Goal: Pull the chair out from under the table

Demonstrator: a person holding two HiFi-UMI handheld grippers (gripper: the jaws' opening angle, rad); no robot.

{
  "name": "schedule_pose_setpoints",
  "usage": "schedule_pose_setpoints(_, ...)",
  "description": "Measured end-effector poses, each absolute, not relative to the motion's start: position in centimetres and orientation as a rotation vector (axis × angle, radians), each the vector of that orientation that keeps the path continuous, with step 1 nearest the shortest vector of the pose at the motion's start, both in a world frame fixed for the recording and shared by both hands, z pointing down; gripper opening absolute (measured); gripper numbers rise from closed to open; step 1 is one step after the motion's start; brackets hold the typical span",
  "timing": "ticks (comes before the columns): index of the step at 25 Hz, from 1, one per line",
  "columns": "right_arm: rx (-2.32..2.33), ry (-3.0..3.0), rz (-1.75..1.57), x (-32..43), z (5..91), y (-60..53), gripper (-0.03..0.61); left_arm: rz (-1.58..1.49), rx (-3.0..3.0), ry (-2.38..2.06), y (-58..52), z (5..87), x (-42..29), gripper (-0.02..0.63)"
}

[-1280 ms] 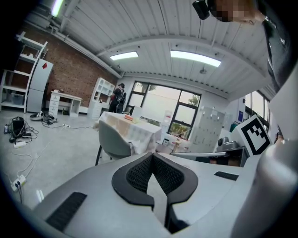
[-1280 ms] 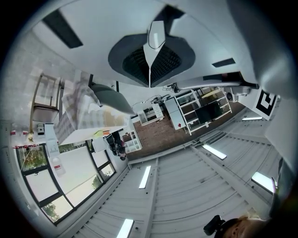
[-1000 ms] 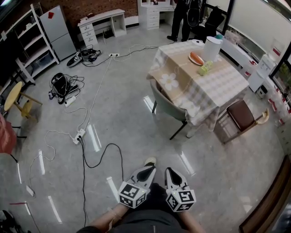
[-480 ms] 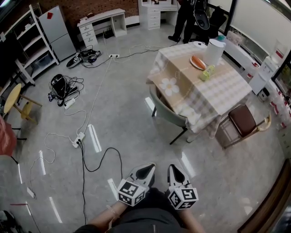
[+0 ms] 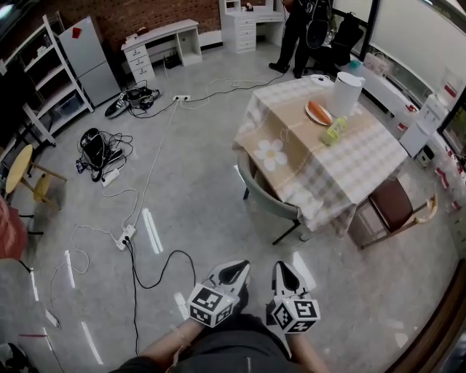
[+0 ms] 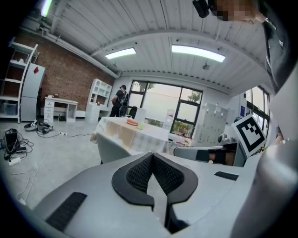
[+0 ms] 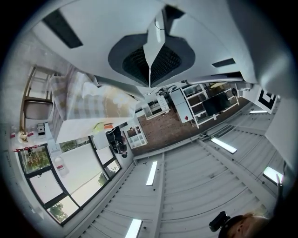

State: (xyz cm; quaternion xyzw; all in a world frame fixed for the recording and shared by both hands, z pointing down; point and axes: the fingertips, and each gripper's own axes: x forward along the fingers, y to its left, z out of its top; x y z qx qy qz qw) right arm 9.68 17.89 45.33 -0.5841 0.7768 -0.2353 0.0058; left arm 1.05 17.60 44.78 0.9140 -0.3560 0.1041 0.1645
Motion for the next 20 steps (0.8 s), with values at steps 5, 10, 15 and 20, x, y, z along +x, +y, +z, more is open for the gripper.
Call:
schedule_pose_setpoints(5,-1.865,2.399,-0.743,10.7,45.4,14.9,0.017,0.311,2.607,-0.982,14.7,45.0,1.5,0.009)
schedule_pose_setpoints(10,-1.878,2.388,-0.760,10.5,45.6,12.4,0.017,0.313,2.623,-0.939,12.2,45.2,2.1,0.009)
schedule_pose_setpoints(15,-1.879,2.401,-0.763,10.1,45.4,10.7,0.017,0.299,2.627,-0.920,10.0,44.9,2.4,0.009)
schedule_pose_setpoints(20,-1.901,2.395,-0.766,10.2,45.5,9.5,0.017,0.283,2.636,-0.904,8.4,44.8,2.6,0.009)
